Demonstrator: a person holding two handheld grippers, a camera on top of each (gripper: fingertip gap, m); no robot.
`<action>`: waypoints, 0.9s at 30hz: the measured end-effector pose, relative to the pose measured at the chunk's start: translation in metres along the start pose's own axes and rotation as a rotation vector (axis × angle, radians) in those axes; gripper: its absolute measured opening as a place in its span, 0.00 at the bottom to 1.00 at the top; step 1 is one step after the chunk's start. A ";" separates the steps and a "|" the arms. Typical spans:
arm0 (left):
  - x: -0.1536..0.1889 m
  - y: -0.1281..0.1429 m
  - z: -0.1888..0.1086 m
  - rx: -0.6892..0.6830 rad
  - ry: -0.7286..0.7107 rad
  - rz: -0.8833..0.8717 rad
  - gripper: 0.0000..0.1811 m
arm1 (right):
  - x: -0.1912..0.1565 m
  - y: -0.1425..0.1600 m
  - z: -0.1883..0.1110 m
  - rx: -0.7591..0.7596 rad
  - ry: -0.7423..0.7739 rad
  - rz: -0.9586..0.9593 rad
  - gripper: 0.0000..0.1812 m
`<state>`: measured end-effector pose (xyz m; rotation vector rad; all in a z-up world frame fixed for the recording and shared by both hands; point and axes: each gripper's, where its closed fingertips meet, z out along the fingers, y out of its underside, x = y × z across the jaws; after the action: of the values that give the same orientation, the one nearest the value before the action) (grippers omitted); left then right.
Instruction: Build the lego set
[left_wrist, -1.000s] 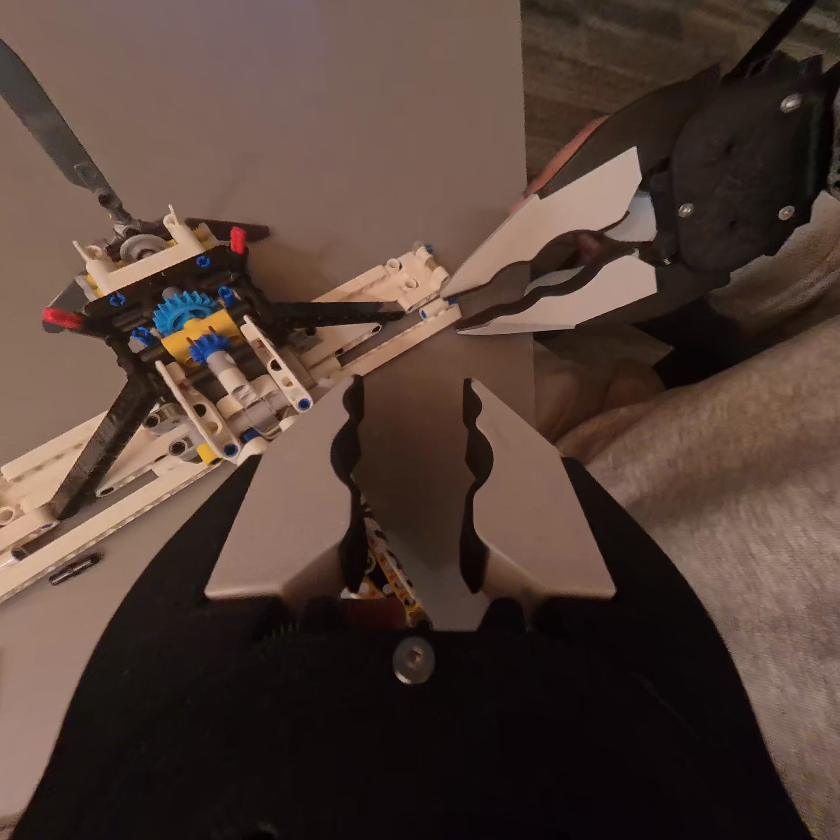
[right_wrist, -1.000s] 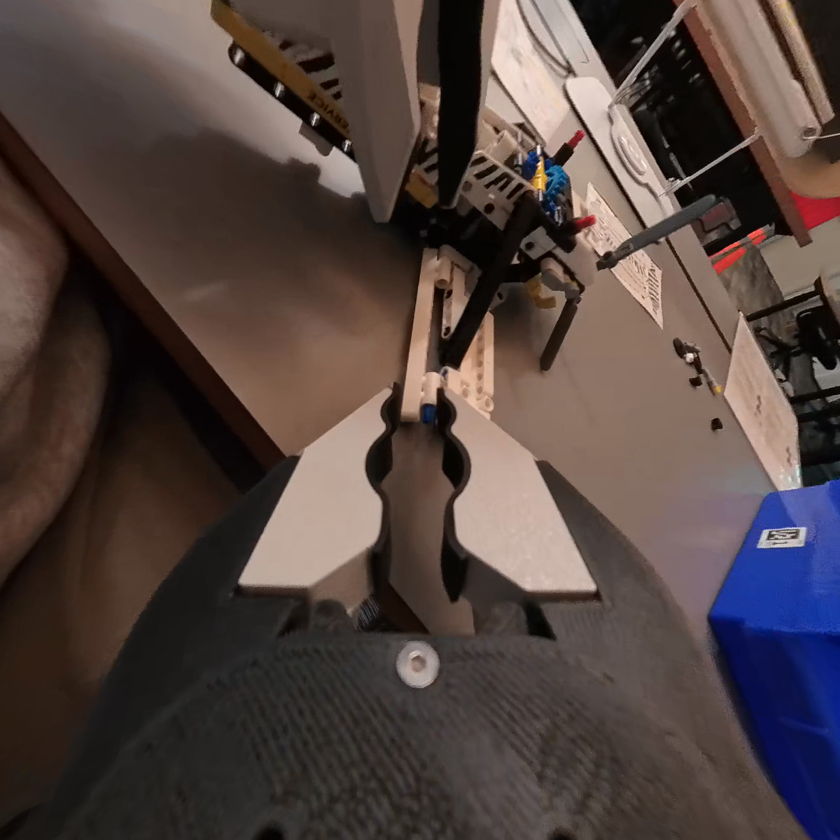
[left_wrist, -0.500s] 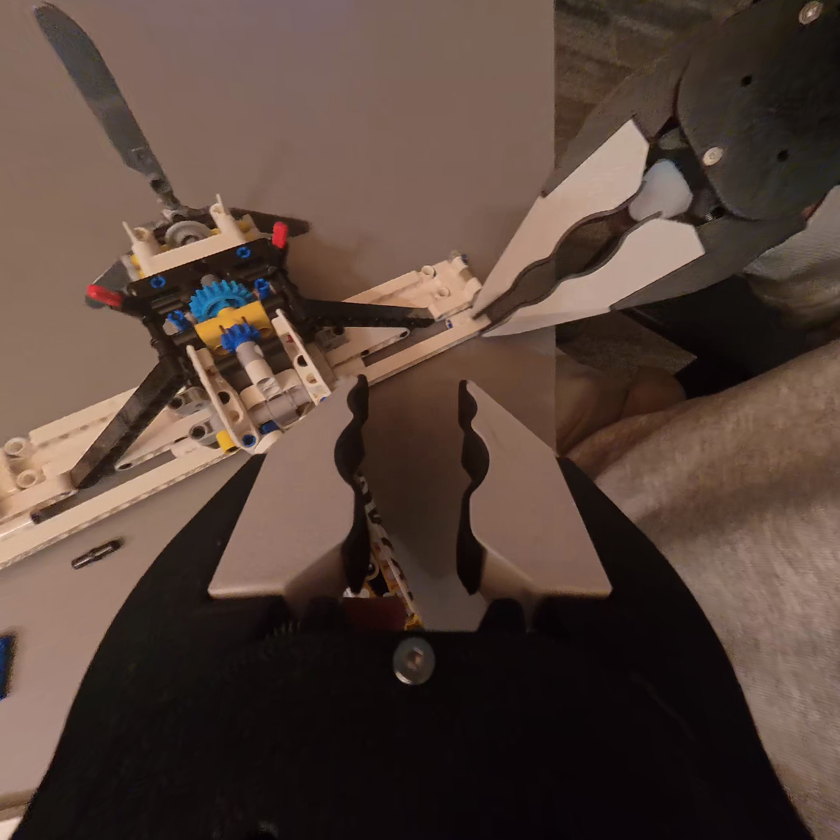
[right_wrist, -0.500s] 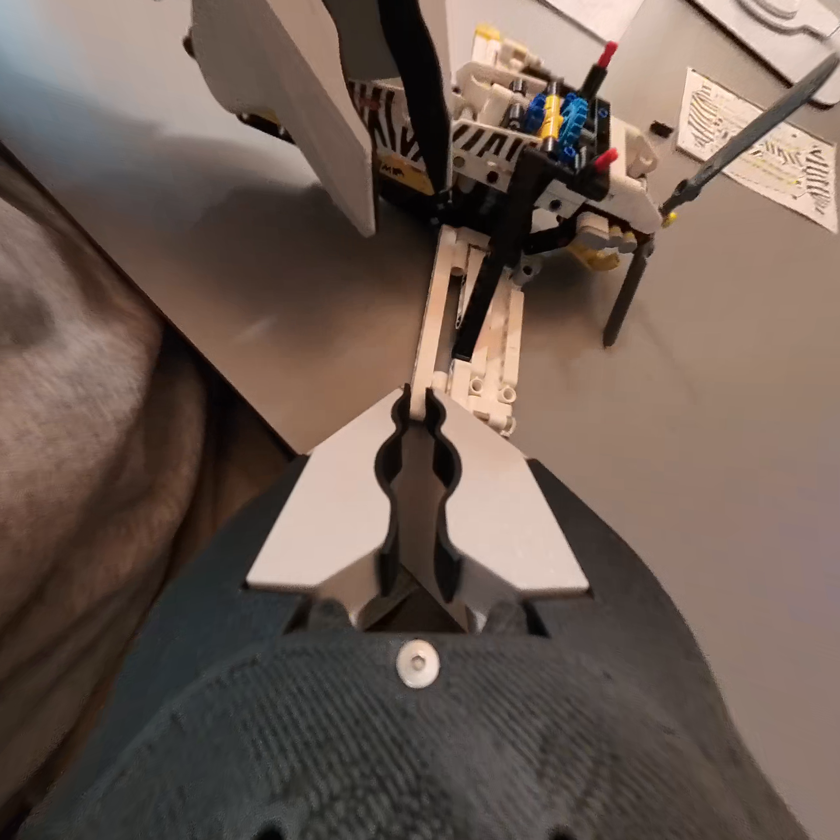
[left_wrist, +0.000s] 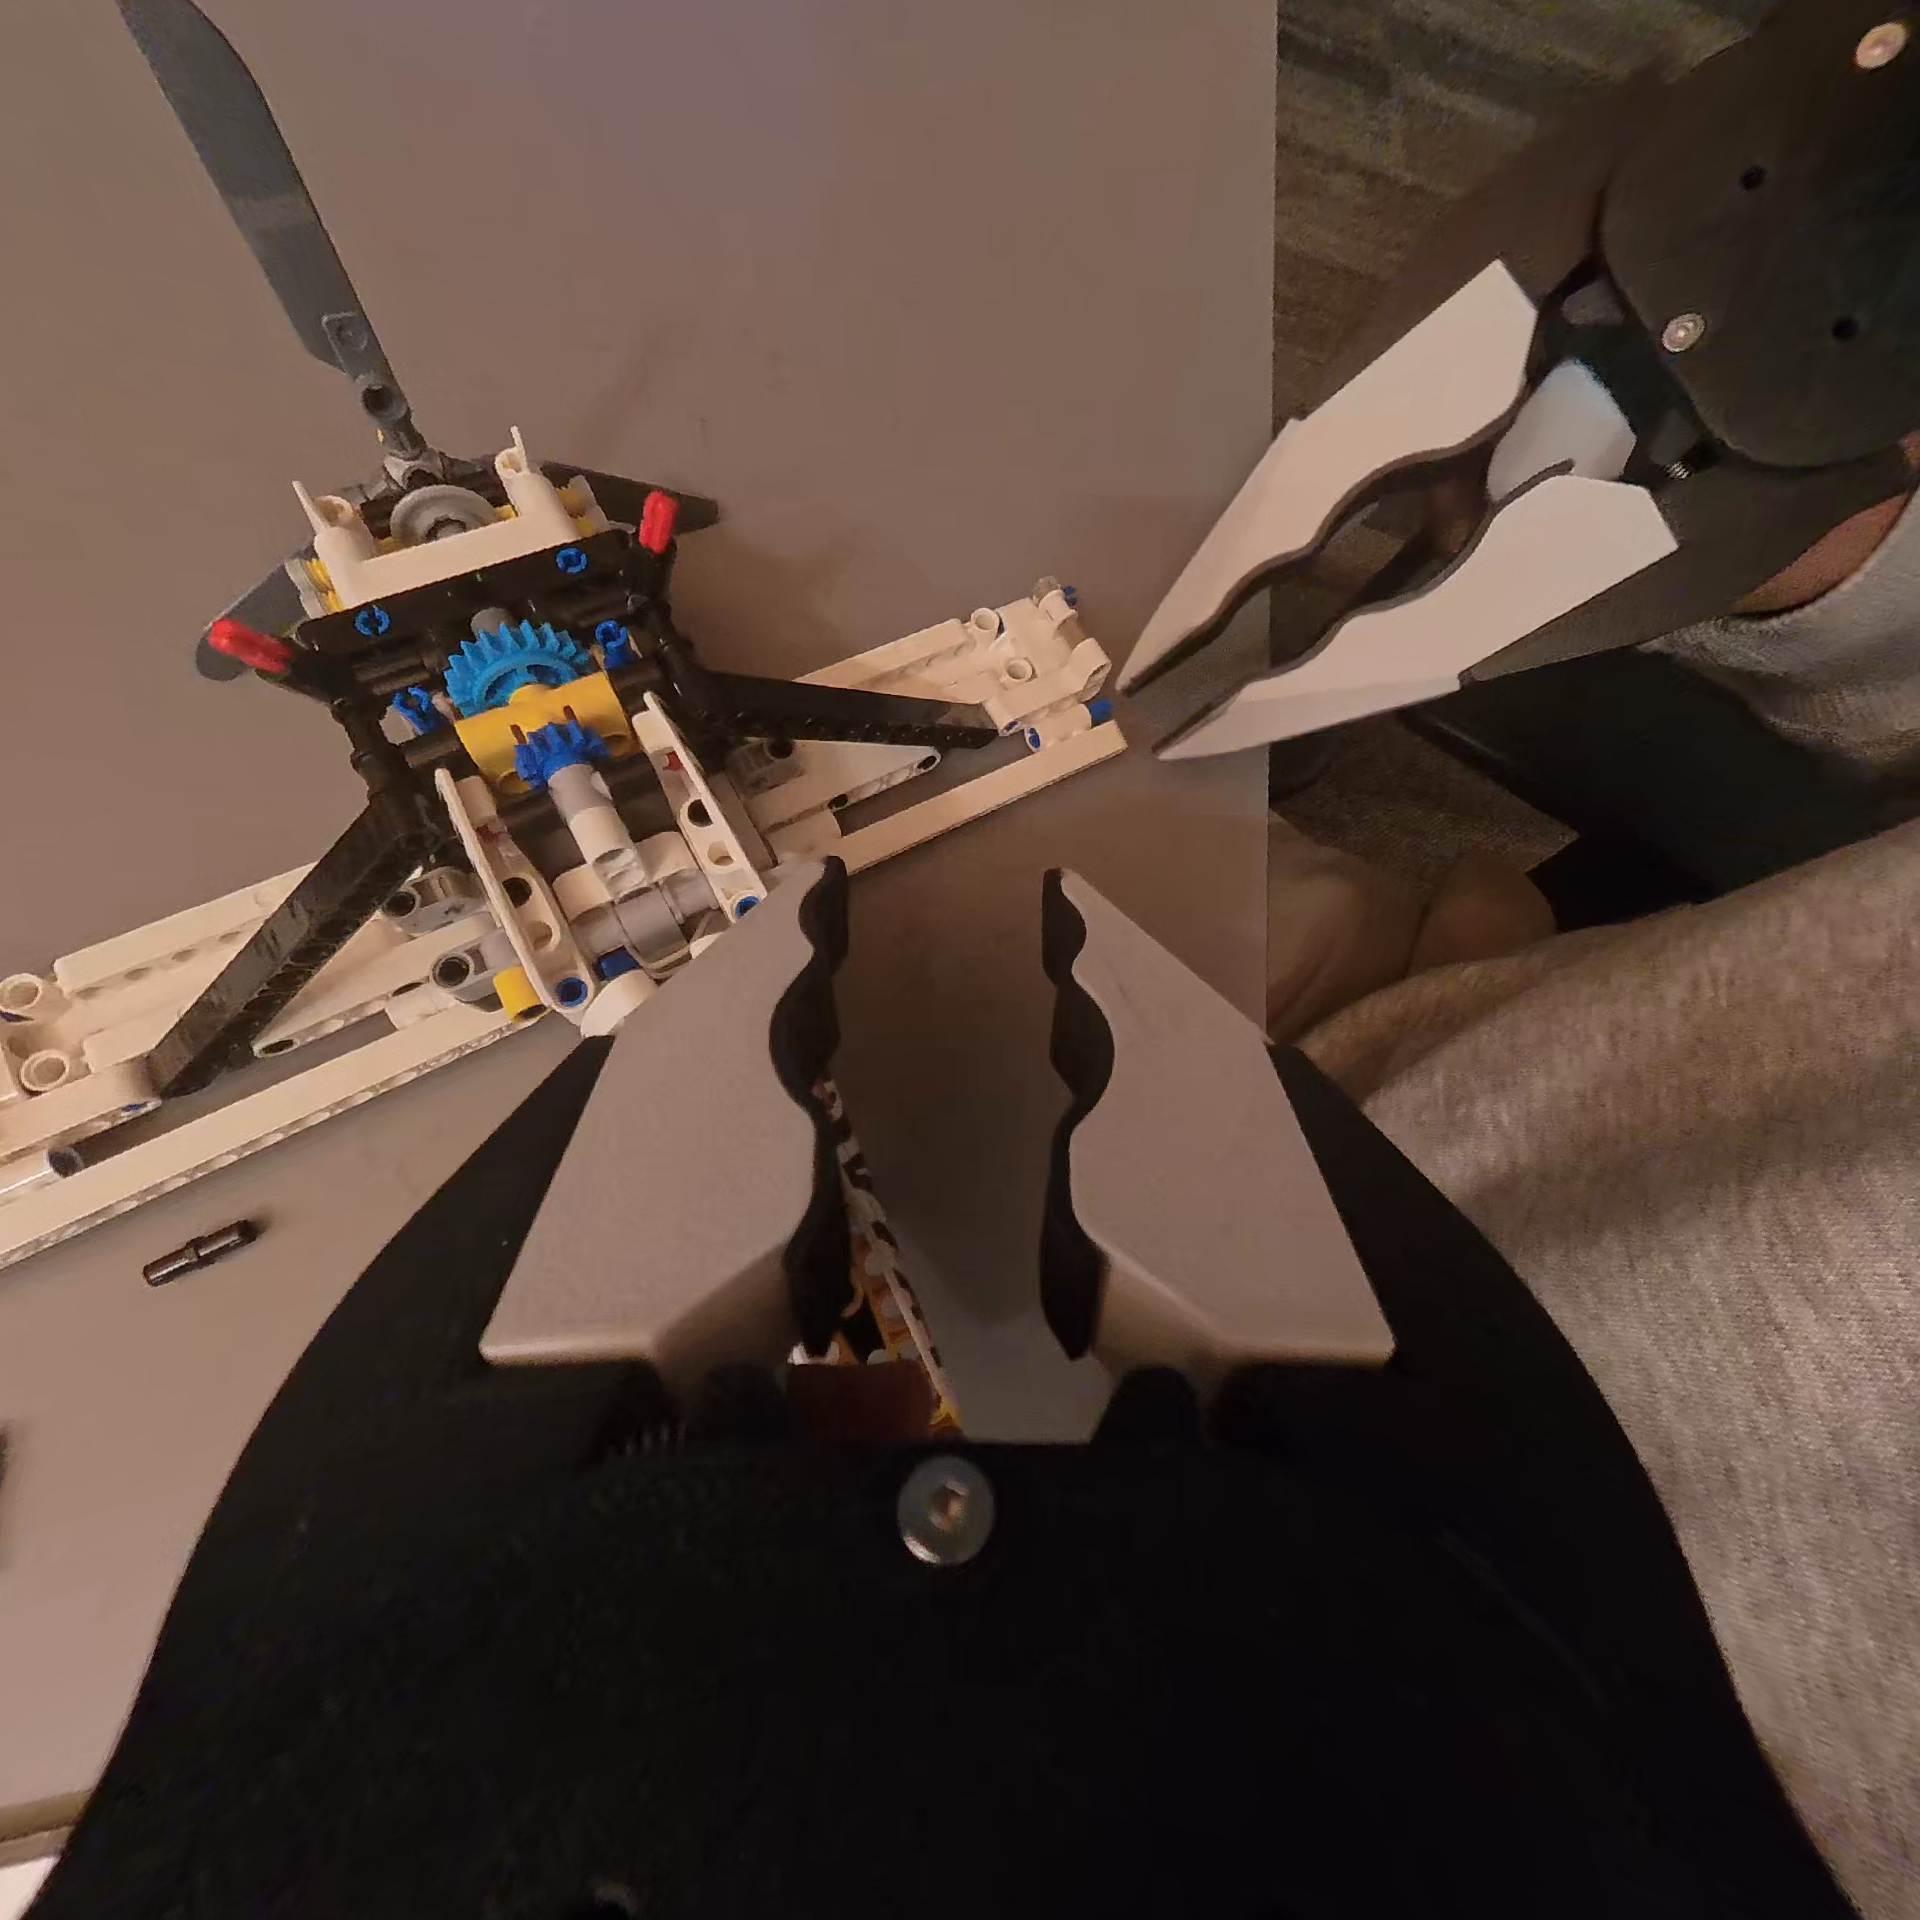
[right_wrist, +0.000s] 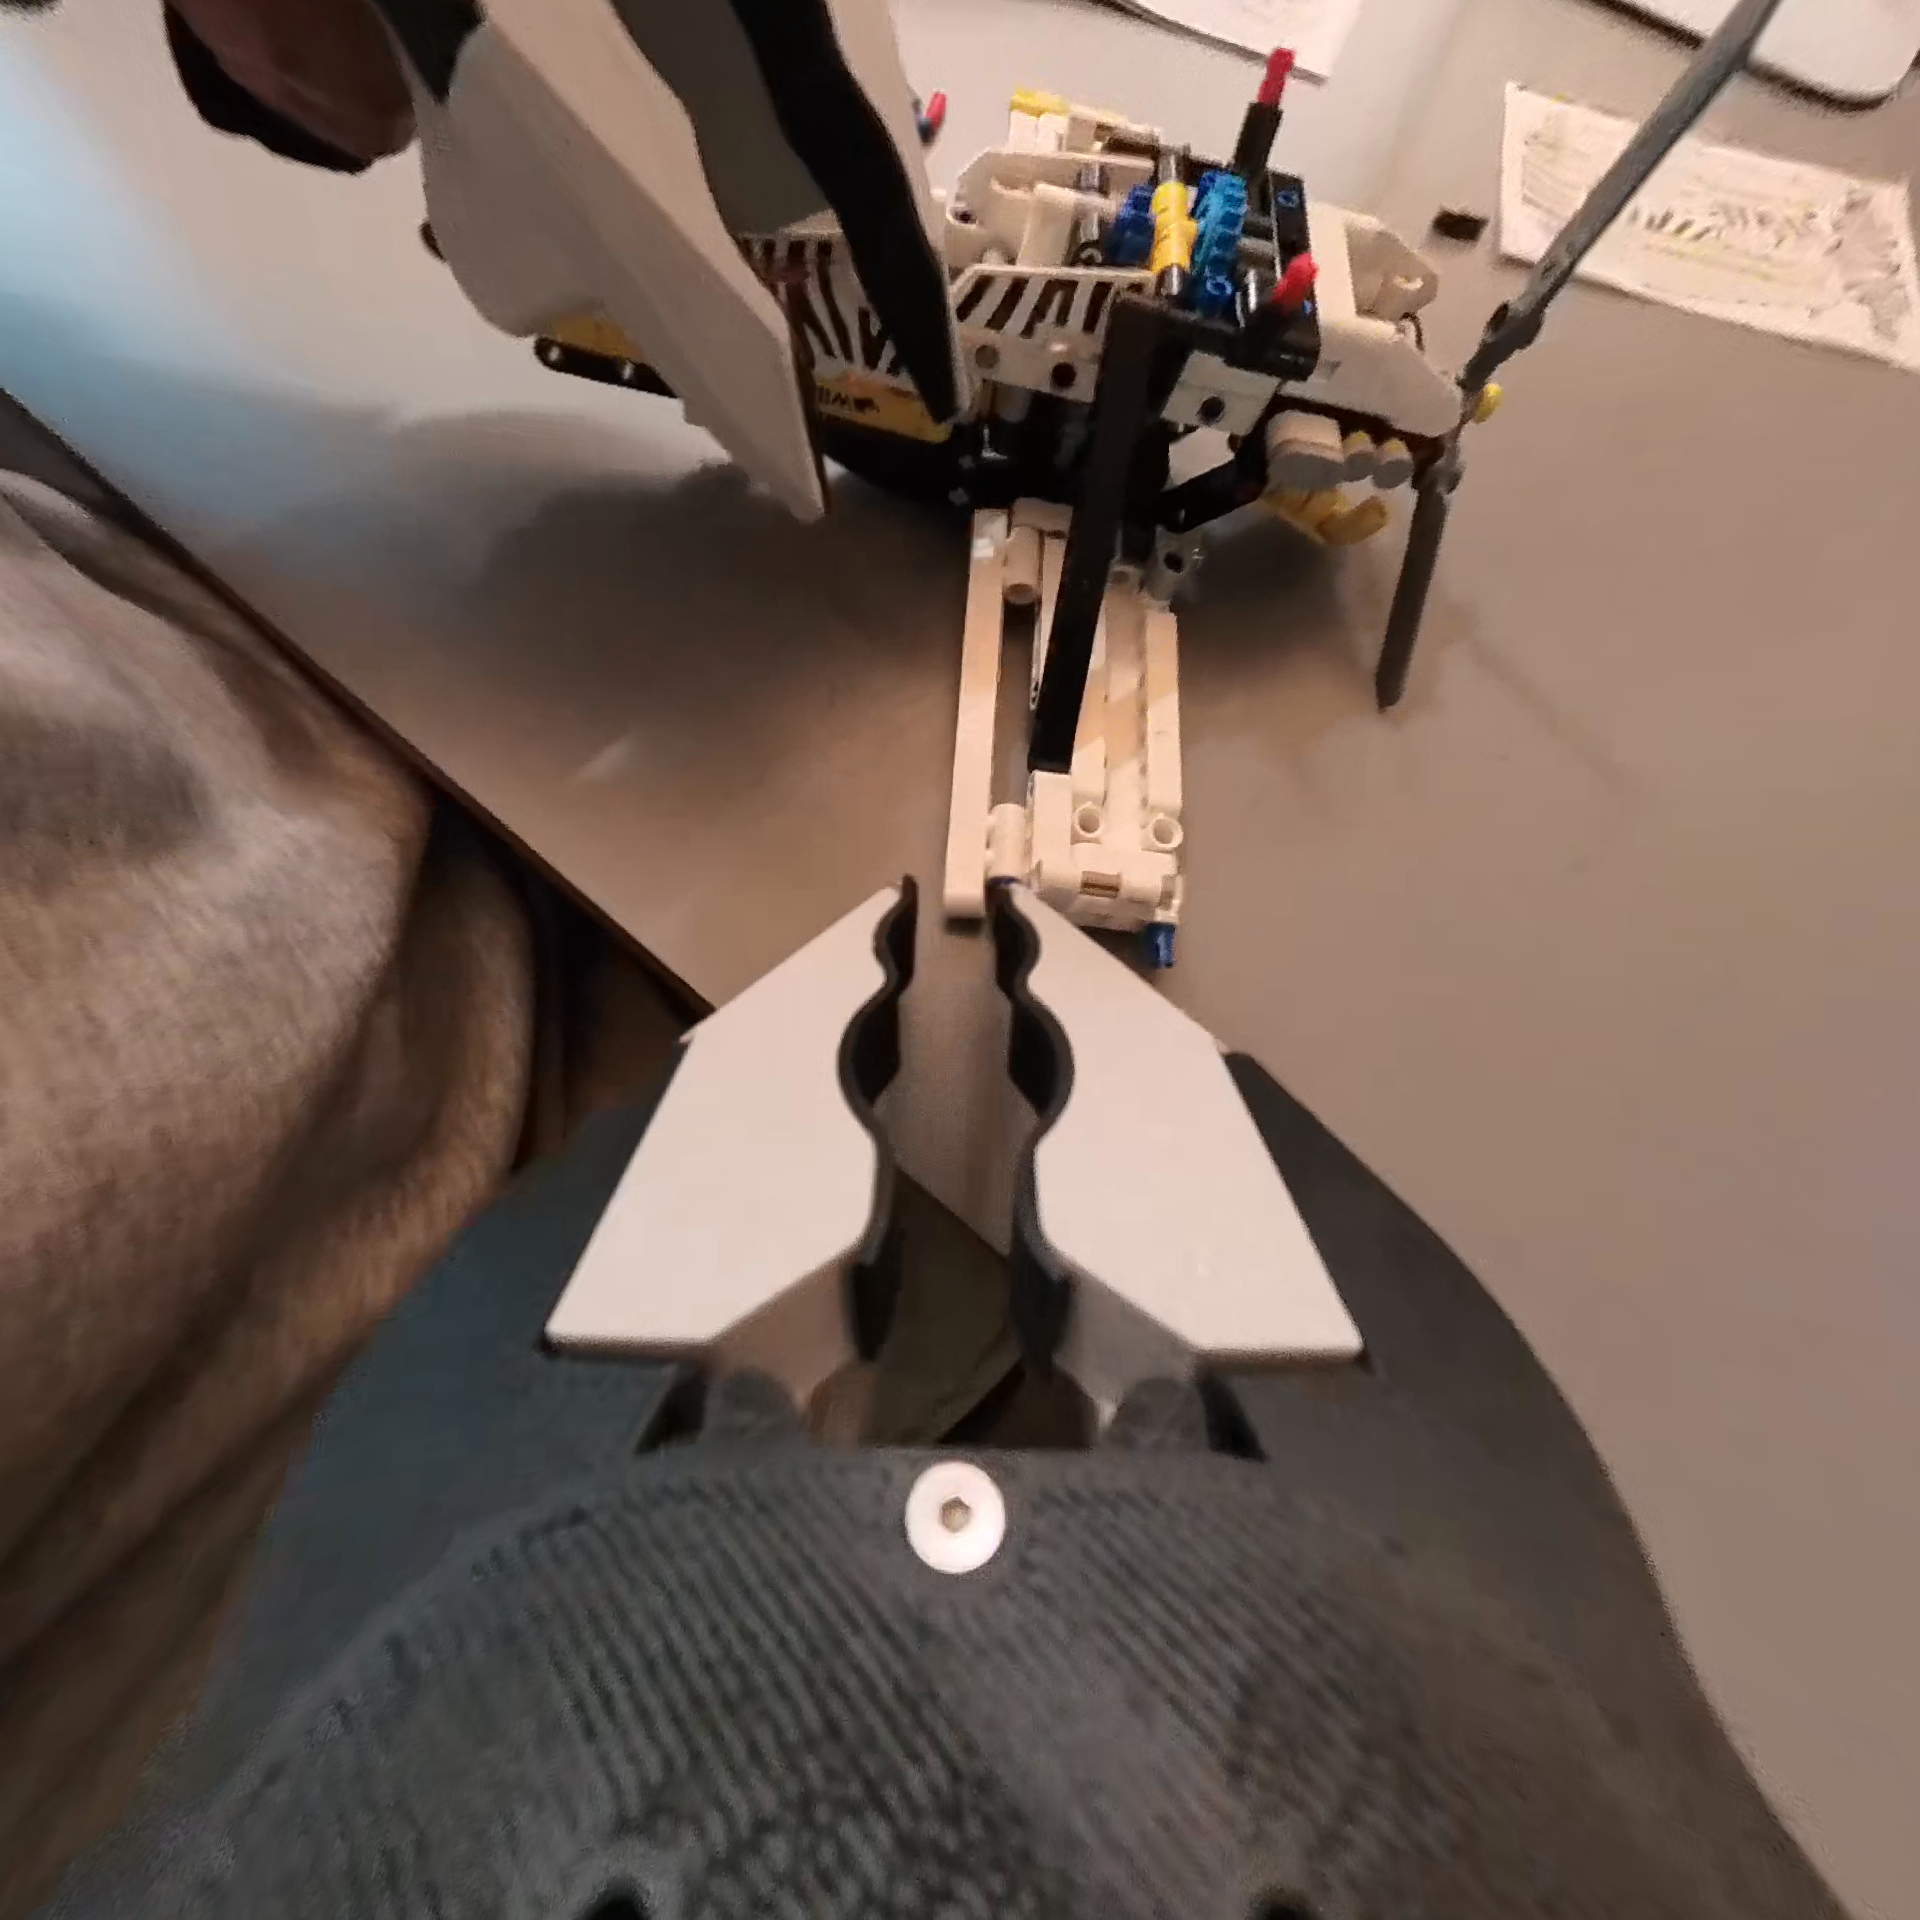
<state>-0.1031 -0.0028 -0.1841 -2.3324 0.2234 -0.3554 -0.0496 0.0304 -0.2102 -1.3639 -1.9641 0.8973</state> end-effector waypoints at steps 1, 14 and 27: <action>0.000 0.000 0.000 0.000 -0.002 0.001 0.20 | -0.001 0.002 0.002 -0.008 -0.013 0.034 0.10; 0.000 0.000 0.001 0.000 -0.007 -0.004 0.21 | 0.004 0.007 0.007 -0.035 0.017 0.095 0.06; 0.000 0.001 0.001 -0.010 -0.014 0.000 0.21 | 0.006 0.005 0.002 -0.005 0.003 0.139 0.04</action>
<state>-0.1031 -0.0021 -0.1854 -2.3438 0.2183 -0.3385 -0.0506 0.0368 -0.2152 -1.5189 -1.8882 0.9537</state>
